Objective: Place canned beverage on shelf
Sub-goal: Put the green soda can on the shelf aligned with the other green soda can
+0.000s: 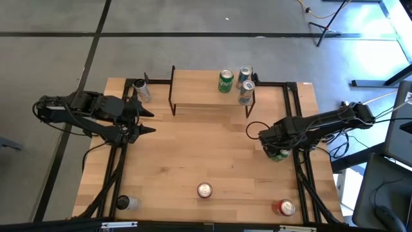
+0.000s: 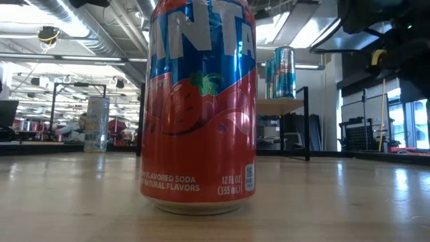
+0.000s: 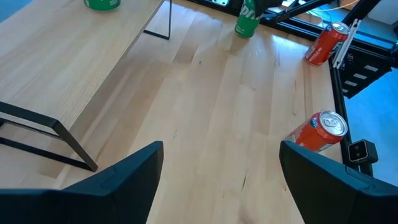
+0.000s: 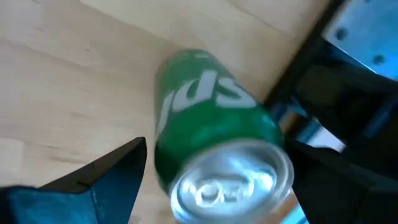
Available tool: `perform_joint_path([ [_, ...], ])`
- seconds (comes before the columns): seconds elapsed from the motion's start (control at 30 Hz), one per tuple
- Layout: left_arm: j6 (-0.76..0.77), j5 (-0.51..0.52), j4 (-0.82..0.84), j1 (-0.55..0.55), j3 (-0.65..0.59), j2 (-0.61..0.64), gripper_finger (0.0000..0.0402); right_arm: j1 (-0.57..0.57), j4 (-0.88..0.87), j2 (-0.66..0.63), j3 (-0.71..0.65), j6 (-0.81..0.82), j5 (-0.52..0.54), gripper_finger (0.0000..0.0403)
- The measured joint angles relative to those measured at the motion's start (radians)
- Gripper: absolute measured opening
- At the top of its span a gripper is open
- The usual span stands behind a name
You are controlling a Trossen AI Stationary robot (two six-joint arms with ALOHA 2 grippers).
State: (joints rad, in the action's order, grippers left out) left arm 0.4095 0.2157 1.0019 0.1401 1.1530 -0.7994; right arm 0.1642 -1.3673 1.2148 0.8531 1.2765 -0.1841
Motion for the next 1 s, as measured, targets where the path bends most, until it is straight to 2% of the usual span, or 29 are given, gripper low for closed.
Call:
perform_joint_path([
  [0.17, 0.000, 0.000, 0.000, 0.000, 0.000, 0.000, 0.0308, 0.000, 0.073, 0.000, -0.039, -0.014, -0.009, 0.0343],
  [0.33, 0.000, 0.001, 0.000, 0.000, 0.000, 0.000, 0.0308, 0.000, 0.114, -0.001, -0.038, -0.049, -0.022, 0.0272],
  [0.57, 0.000, 0.000, 0.000, 0.000, 0.000, 0.000, 0.0308, 0.000, 0.204, 0.001, 0.033, -0.139, 0.033, 0.0272],
  [0.73, 0.000, 0.000, 0.000, 0.000, 0.000, 0.000, 0.0309, 0.000, 0.388, 0.031, 0.111, -0.262, 0.090, 0.0272],
  [0.87, 0.000, 0.000, -0.003, 0.000, 0.000, 0.000, 0.0309, -0.001, 0.493, 0.111, 0.202, -0.379, 0.131, 0.0272],
  [1.0, 0.000, 0.000, -0.008, 0.000, 0.000, 0.000, 0.0309, -0.001, 0.472, 0.243, 0.344, -0.514, 0.169, 0.0272],
])
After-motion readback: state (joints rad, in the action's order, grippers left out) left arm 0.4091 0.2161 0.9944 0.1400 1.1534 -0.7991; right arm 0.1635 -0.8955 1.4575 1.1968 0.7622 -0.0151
